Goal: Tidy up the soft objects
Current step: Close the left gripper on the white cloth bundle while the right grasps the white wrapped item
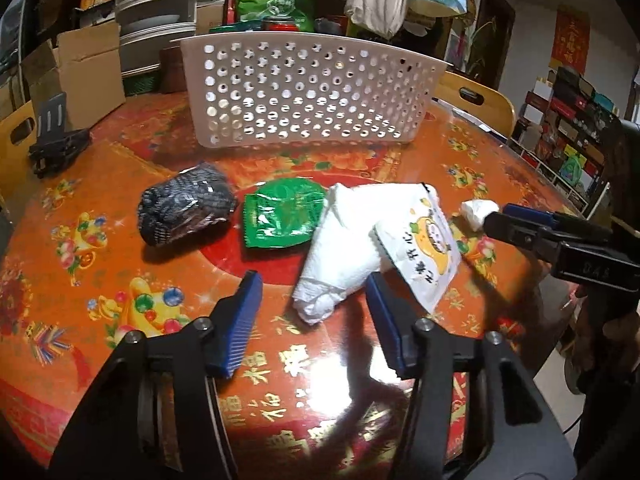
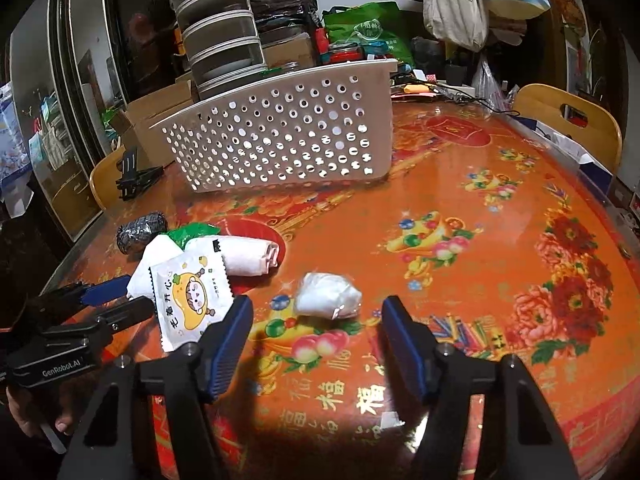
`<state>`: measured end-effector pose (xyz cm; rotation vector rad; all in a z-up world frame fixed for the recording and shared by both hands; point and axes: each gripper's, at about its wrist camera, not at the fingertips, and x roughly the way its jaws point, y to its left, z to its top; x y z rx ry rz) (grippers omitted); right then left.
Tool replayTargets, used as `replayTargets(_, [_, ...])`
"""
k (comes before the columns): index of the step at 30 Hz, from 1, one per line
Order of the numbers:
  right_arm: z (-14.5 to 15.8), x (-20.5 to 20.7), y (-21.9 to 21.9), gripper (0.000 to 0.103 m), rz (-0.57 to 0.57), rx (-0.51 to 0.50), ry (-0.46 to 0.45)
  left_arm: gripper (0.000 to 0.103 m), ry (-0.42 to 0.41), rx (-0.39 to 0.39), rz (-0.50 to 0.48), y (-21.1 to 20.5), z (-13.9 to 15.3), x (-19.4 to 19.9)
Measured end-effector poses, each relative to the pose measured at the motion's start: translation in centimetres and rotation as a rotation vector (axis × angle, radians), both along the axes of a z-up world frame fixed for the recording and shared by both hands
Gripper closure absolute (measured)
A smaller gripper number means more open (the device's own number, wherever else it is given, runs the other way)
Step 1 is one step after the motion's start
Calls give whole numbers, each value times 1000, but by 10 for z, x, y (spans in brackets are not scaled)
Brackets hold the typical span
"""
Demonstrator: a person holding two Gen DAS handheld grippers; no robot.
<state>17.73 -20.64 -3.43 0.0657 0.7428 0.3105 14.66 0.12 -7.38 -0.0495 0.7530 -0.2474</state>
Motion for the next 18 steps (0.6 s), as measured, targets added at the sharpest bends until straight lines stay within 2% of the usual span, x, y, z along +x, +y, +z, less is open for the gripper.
replayTargets(7, [-2,2,5,48,5,-6,5,69,-13,8,-3,-3,0,0])
replayTargets(9, [-2,2,6,49,4,-12,1,76,-18,12,-1,-4,-1,0])
replayTargets(14, [-2,6,10,50,-3,-28,-2,85,-26,7,-1,0,-1,-2])
replayTargets(18, [-6,9,14,67,2,-47,13,90,-37,-1,-7,2,-1,-5])
